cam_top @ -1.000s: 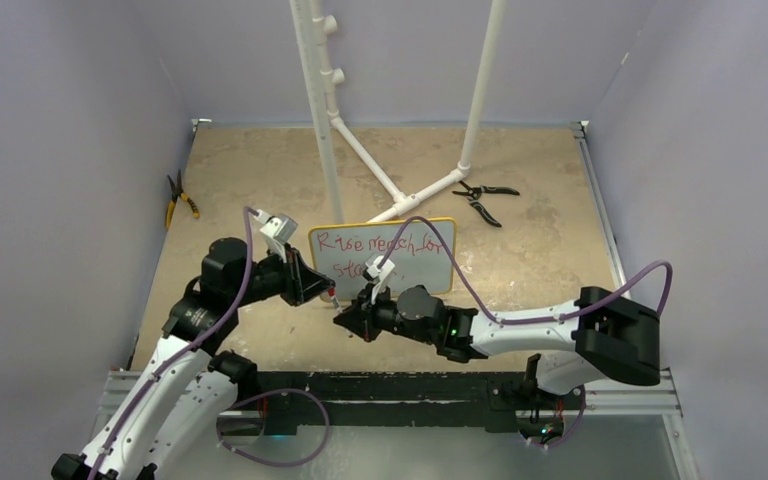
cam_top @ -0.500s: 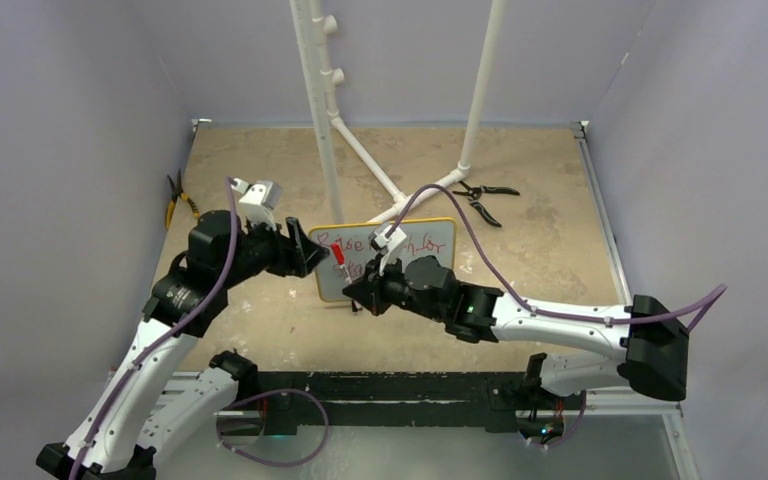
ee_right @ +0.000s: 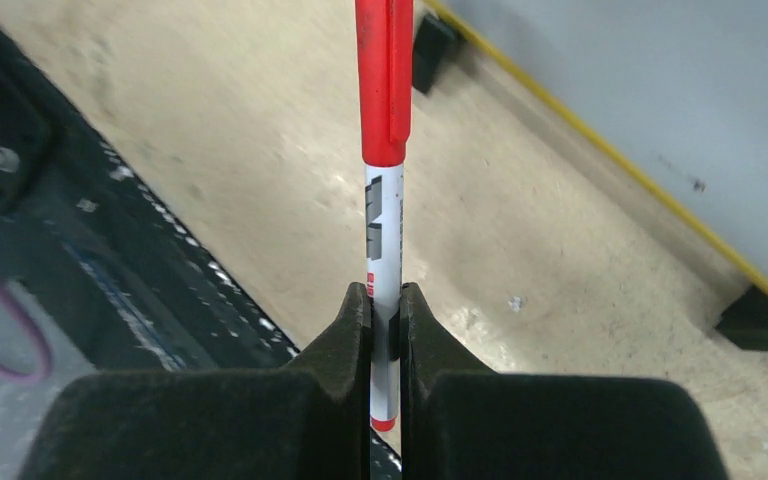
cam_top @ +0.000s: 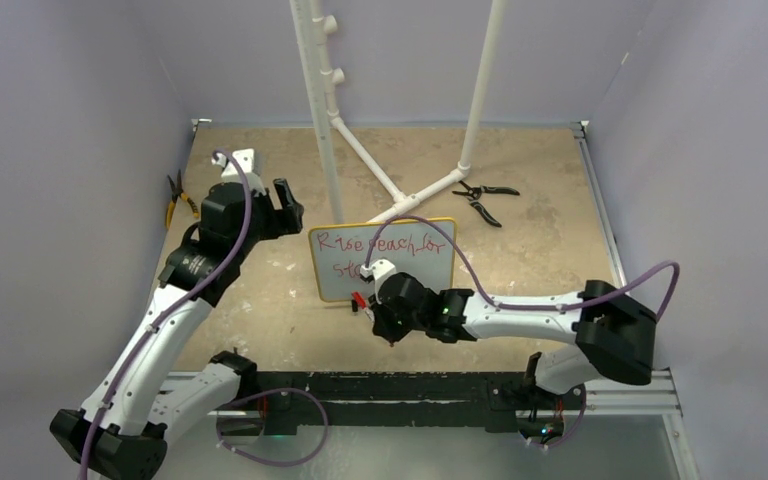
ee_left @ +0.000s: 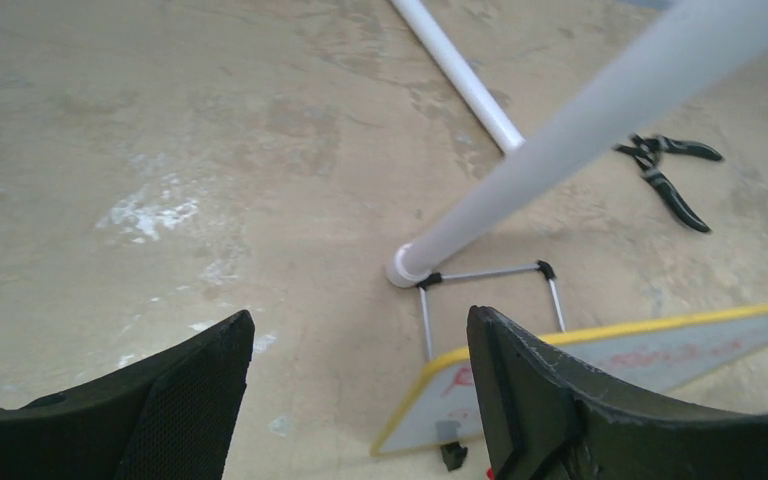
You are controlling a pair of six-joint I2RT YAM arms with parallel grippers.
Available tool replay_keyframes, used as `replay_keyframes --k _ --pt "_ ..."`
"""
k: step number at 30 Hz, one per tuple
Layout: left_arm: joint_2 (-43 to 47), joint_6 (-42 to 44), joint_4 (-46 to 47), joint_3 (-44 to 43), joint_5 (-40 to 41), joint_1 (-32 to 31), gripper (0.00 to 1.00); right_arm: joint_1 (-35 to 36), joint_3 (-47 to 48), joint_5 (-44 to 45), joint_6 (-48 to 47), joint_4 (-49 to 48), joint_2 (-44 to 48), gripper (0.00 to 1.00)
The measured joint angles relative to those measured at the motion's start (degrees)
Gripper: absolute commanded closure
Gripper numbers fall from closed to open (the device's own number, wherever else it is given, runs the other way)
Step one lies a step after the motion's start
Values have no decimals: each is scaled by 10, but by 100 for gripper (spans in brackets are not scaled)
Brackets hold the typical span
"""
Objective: Write a sentence on the whiteboard
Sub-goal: Place the whiteboard marker at the center of the board.
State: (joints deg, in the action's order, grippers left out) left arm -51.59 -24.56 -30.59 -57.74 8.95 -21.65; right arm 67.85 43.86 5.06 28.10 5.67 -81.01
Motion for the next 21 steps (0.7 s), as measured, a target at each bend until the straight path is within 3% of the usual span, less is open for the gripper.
replay_keyframes --k 2,6,7,9,15,17,21 --pt "-6 2 3 1 28 6 23 0 0 2 6 15 -19 81" --pt "-2 8 18 15 94 10 22 0 -1 9 22 42 -30 40" --pt "0 13 22 21 110 10 22 0 -1 13 25 45 -29 22" --pt "7 18 30 34 142 10 20 0 -1 19 30 51 -24 3" --pt "36 33 52 78 204 10 15 -2 24 56 11 84 27 1" --pt "40 36 56 80 215 10 9 -8 55 61 -3 88 43 1" --pt "37 42 77 79 220 11 8 -61 134 59 -45 64 73 1"
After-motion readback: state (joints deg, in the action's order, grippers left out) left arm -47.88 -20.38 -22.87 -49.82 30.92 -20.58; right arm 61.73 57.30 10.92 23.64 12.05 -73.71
